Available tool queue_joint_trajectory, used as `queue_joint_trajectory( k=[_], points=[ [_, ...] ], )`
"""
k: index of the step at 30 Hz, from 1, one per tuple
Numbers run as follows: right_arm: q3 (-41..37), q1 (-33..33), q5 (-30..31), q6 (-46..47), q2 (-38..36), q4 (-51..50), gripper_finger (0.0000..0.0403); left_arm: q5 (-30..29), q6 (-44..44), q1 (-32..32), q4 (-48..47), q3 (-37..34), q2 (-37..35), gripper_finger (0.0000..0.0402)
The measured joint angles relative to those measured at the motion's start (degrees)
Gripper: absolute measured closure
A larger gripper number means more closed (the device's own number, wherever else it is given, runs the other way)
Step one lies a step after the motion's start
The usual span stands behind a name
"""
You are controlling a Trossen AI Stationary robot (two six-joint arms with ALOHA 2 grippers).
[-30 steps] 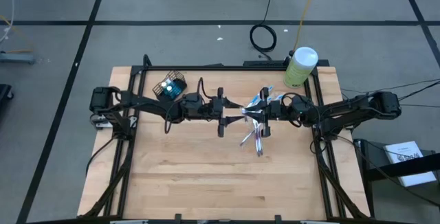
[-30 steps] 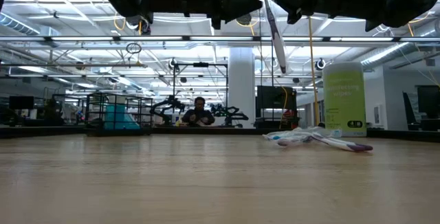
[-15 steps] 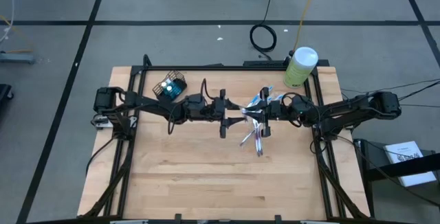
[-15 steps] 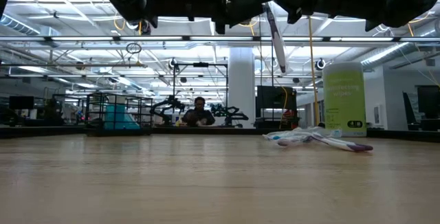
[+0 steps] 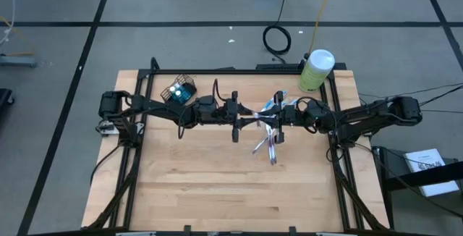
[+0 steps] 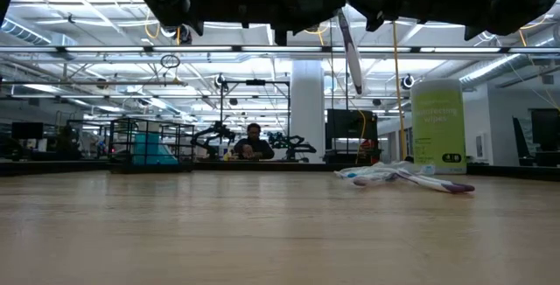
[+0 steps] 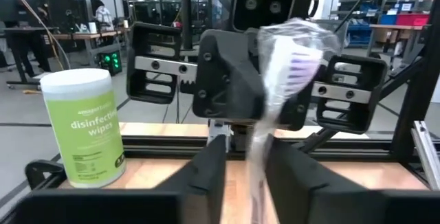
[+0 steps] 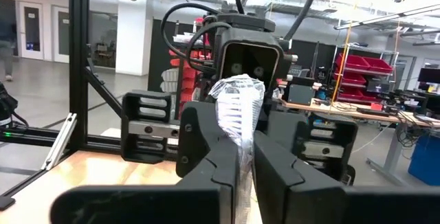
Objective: Pick & Place toothbrushing station
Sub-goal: Put the purple toothbrush into the wire organizer
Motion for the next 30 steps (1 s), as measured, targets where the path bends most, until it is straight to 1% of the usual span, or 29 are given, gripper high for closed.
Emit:
queue_joint_trajectory(
  k=[3,4,5,9,13,17,19,22,24,27,30],
  points=[
    [0.0,-0.04,0.29,0.48,0.0,0.03,0.0384,0.16,0.61,0.07,0.02,0.0,0.0,0.0373],
    [-0.01,-0.04,0.34,0.89,0.0,0.02,0.0383,0.16,1.31,0.08,0.05,0.0,-0.02,0.0383],
    [0.01,-0.04,0.39,1.11,0.0,0.06,0.0379,0.09,1.89,0.09,-0.02,0.0,-0.23,0.0387],
    [0.07,-0.02,0.41,2.49,-0.05,0.48,0.0357,-2.15,4.28,0.16,-3.18,-0.02,-3.01,0.0378],
    [0.13,0.07,-0.19,2.76,-0.37,0.51,0.0335,-4.15,6.55,1.06,-10.7,-0.12,-9.02,0.039],
    [-0.04,0.15,-1.14,2.83,-0.75,-1.46,0.032,-9.2,8.09,2.23,-16.1,-1.6,-16.82,0.0388],
    [-0.04,0.12,-1.07,2.8,-1.29,-2.35,0.0316,-12.31,10.1,2.9,-17.59,-3.73,-21.04,0.0389],
    [-0.02,0.07,-0.7,2.8,-1.57,-3.28,0.0313,-14.75,10.72,5.06,-17.92,-9.07,-28.01,0.039],
    [-0.02,0.09,-0.79,2.74,-1.57,-3.27,0.0313,-18.71,11.02,7.11,-17.51,-13.25,-33.19,0.039],
    [-0.02,0.09,-0.66,2.71,-1.6,-3.02,0.0313,-25.66,11.21,11.41,-17.15,-19.83,-40.32,0.039],
    [-0.02,0.09,-0.6,2.69,-1.6,-3.04,0.0314,-27.37,10.07,17.59,-15.52,-26.2,-45.03,0.039]
  ],
)
